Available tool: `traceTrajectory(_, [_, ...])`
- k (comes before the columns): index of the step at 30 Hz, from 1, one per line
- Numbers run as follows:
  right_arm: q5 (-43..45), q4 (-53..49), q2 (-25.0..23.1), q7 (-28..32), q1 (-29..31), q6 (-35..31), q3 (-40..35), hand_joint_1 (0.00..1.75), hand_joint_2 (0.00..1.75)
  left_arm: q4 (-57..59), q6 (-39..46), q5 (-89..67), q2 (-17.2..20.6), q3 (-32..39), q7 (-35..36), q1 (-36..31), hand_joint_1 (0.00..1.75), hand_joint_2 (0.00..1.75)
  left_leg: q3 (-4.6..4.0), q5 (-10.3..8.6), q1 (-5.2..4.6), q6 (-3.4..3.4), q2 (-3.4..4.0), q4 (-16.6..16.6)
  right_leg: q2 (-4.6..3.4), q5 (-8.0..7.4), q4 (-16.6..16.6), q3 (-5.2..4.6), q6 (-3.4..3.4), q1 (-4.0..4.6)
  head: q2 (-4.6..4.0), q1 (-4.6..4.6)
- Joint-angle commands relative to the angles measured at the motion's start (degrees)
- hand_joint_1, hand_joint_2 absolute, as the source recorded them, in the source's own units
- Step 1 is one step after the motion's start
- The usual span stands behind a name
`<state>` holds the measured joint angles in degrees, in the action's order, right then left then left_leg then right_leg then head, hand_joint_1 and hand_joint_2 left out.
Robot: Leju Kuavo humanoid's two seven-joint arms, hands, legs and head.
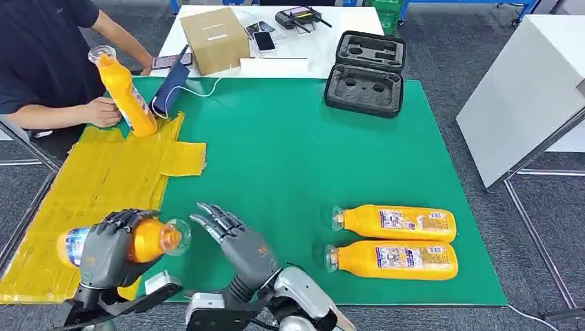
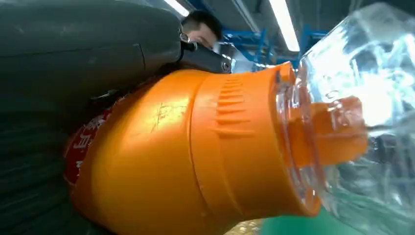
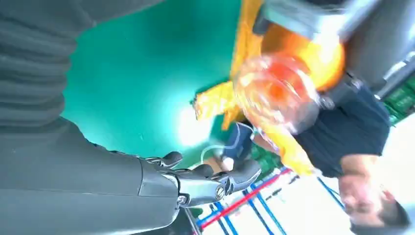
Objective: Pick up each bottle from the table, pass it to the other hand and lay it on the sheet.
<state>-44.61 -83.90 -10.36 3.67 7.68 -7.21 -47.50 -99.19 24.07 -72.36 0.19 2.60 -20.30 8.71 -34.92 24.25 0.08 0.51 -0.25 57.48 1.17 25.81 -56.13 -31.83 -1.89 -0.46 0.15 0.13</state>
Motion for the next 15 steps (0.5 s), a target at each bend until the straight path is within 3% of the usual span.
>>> traceTrajectory(1, [2.57,-6.20,5.09,1.31,1.22,1.23,-0.72,0.00,0.00,25.31,6.33,-15.32,5.97,-0.69,9.73,-6.74,1.75,1.75,0.26,-0.06,-0.07,-0.02,-0.12,-0.17,0.07,0.01,0.12,0.27,0.02,-0.08,0.00,0.00])
traceTrajectory(4, [3.22,-6.17,5.37,1.11,2.50,1.55,-1.76,0.00,0.00,34.87,6.94,-17.64,8.82,-6.74,14.49,-11.06,1.75,1.75,0.29,-0.08,-0.04,-0.05,-0.17,-0.18,0.10,0.00,0.15,0.32,0.05,-0.05,0.00,0.00])
traceTrajectory(8, [4.09,-7.16,6.44,0.97,2.45,1.44,-1.87,0.00,0.00,45.48,3.59,-17.64,10.57,-9.89,12.68,-14.74,1.75,1.75,0.29,-0.09,-0.05,-0.04,-0.21,-0.17,0.14,0.00,0.14,0.33,0.04,-0.05,0.00,-0.02])
traceTrajectory(9, [4.08,-7.42,6.73,0.97,2.36,1.37,-1.84,0.00,0.00,47.31,3.41,-17.64,11.67,-11.50,13.30,-15.24,0.54,1.75,0.26,-0.08,-0.04,-0.03,-0.15,-0.15,0.09,-0.01,0.13,0.29,0.02,-0.04,0.00,0.00])
traceTrajectory(10, [4.13,-7.58,6.86,0.97,2.33,1.34,-1.80,0.00,0.00,47.99,4.12,-17.64,11.77,-11.88,13.52,-15.27,0.00,1.75,0.33,-0.05,-0.02,-0.04,-0.12,-0.16,0.05,0.00,0.14,0.37,0.04,-0.03,0.00,0.00])
traceTrajectory(12, [3.59,-9.30,7.32,0.45,0.33,0.56,-1.83,0.00,0.00,49.90,3.84,-17.31,11.72,-11.78,13.38,-15.02,0.00,1.75,0.30,-0.06,-0.07,-0.01,-0.10,-0.13,0.04,0.00,0.08,0.32,0.00,-0.08,0.00,-0.02])
traceTrajectory(13, [3.36,-9.56,7.40,0.32,0.04,0.44,-2.08,0.00,0.00,49.92,3.99,-17.35,11.71,-11.73,13.37,-14.88,0.00,0.00,0.44,-0.03,-0.03,-0.03,-0.17,-0.16,0.06,0.03,0.15,0.51,0.03,-0.04,0.00,0.02])
traceTrajectory(15, [2.01,-10.98,9.14,-1.03,-1.41,-0.33,-1.84,0.00,0.00,49.03,4.24,-16.24,11.06,-10.71,12.87,-14.19,0.00,0.00,0.60,-0.02,0.00,-0.06,-0.27,-0.15,0.10,0.03,0.16,0.75,0.06,0.00,0.00,0.02])
